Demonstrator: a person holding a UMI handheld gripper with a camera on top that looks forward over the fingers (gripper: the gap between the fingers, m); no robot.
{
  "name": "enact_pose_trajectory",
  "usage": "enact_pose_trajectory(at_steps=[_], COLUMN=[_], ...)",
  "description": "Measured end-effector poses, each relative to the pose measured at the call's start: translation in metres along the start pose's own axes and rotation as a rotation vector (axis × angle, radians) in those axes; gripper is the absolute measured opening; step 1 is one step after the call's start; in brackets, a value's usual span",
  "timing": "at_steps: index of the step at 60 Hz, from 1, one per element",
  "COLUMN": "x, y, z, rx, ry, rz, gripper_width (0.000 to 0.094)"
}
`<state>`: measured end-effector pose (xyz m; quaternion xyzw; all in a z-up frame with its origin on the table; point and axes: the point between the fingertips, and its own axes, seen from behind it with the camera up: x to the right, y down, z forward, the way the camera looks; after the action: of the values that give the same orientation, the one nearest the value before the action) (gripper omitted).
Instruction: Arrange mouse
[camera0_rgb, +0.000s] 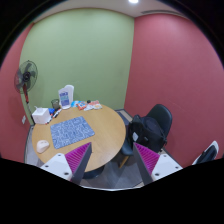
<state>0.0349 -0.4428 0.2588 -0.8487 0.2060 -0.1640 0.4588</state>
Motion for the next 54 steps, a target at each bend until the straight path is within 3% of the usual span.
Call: enact_pose_trajectory(at_steps=[14,29,44,54], x=[-0.032,-0.155,-0.332,-0.412], y=[0.058,0.134,0.15,0.145], z=[0.017,0.031,0.071,0.122], rx=[-0.085,-0.105,-0.101,-0.103], ry=[-0.023,-0.174,-0.357,-0.399], rz=[-0.039,-0.087,-0.085,-0.081], gripper_width=[0.0839,0.0835,0.0832,0.0832])
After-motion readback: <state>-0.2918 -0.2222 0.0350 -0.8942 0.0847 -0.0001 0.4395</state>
